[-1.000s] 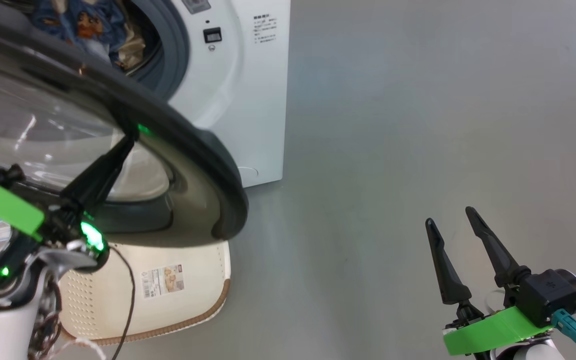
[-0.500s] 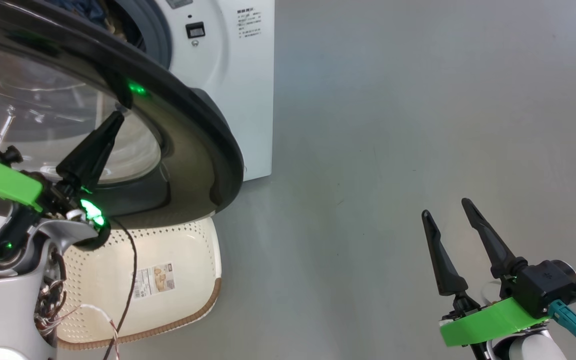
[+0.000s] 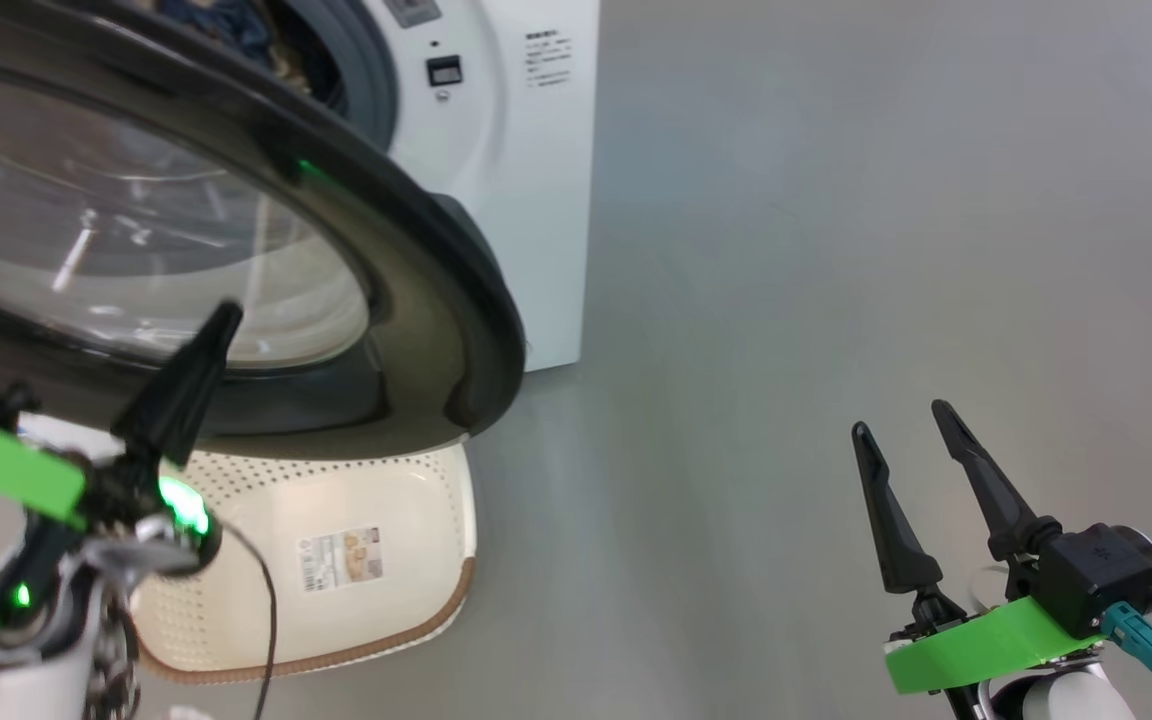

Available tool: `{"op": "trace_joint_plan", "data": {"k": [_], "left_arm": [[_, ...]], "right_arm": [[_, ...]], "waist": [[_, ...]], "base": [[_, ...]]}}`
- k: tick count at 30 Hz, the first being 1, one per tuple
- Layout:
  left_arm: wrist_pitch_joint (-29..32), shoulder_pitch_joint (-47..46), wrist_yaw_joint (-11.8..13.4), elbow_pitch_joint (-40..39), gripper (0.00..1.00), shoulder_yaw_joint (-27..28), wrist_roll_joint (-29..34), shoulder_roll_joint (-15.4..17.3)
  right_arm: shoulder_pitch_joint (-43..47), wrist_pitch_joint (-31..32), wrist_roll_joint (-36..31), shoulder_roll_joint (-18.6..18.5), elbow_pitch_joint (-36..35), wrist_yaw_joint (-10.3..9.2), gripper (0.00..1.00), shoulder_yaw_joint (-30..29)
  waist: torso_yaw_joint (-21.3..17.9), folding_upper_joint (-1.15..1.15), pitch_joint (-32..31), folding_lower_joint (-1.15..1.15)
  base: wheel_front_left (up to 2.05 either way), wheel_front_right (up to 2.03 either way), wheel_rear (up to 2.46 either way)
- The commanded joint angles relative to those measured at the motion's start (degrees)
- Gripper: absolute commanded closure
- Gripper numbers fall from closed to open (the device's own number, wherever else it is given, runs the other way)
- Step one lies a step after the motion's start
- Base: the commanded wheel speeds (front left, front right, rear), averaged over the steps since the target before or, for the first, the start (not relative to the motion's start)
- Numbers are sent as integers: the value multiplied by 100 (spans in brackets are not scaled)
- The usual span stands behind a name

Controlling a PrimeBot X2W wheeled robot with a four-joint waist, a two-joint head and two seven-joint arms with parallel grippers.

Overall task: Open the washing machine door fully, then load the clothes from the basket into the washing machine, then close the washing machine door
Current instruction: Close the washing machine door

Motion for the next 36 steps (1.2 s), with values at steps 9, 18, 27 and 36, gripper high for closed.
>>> {"op": "trace_joint_plan", "data": {"k": [9,18,27,36], "left_arm": [[-438,1412,-61,-1387,0,694,608,-97],[-919,2452,-61,-2246,0,1073,983,-401],[-1626,2969,-61,-2731,0,1118,2083,-373],[-3324,3479,-17,-2709,0,476,5701,359]], "right_arm": [[206,-67,-5,0,-130,9,0,82],[401,-66,-17,6,-100,9,0,79],[501,-21,-28,9,-133,9,0,105],[597,38,-56,-24,-184,9,0,68]], "waist": [[412,0,-310,0],[647,0,-593,0],[718,0,-729,0],[753,0,-860,0]], "base": [[0,0,0],[0,0,0],[0,0,0],[0,0,0]]}}
